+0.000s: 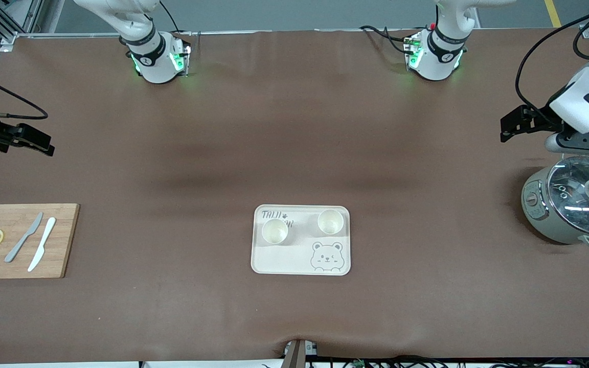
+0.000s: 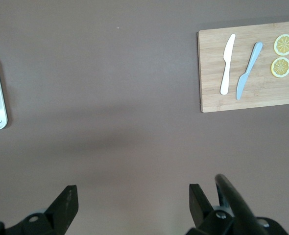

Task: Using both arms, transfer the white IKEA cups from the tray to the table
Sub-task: 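Reach the left gripper down to the white cup on the tray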

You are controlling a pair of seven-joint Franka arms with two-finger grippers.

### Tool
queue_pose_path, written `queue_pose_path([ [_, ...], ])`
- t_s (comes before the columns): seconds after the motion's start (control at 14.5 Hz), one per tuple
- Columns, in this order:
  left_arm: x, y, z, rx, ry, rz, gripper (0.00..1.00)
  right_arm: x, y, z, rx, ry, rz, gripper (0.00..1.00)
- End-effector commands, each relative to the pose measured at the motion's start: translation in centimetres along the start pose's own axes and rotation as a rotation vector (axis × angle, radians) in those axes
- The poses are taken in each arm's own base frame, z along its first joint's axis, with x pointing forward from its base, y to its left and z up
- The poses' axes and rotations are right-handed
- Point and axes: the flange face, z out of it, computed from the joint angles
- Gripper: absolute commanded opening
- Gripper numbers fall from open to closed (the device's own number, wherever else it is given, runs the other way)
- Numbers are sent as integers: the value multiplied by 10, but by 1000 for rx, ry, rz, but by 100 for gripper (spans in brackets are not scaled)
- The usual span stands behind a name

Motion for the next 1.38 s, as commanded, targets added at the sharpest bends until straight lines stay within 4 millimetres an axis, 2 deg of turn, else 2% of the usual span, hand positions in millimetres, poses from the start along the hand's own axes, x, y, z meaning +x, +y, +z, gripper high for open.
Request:
queue_pose_path([
  [0.0, 11, 2, 5, 1, 18, -5, 100, -2, -2, -2, -3, -1, -16, 100],
  [0.21, 16, 17, 11, -21, 20, 16, 100, -2, -2, -2, -5, -3, -18, 100],
  [0.28, 26, 21, 21, -53, 32, 7, 100, -2, -1, -1, -5, -4, -21, 100],
  [0.34, 30, 26, 20, -82, 58, -16, 100, -2, -1, -1, -5, -4, -51, 100],
  [0.48, 45, 65, 40, -86, 29, -70, 100, -1, 6, -1, -4, -3, -143, 100],
  [0.62, 71, 100, 44, -68, 42, -53, 100, -1, 10, 0, -3, -5, -153, 100],
  [0.69, 76, 114, 52, -61, 32, -45, 100, -1, 10, -2, -3, 1, -151, 100],
  [0.83, 85, 129, 72, -62, 8, -48, 100, -1, 11, -2, -5, 3, -147, 100],
  [1.03, 103, 161, 107, -63, -28, -19, 100, 0, 18, -3, -6, 10, -133, 100],
  [1.31, 115, 215, 152, -72, -5, -44, 100, 3, 25, -5, 12, 30, -111, 100],
])
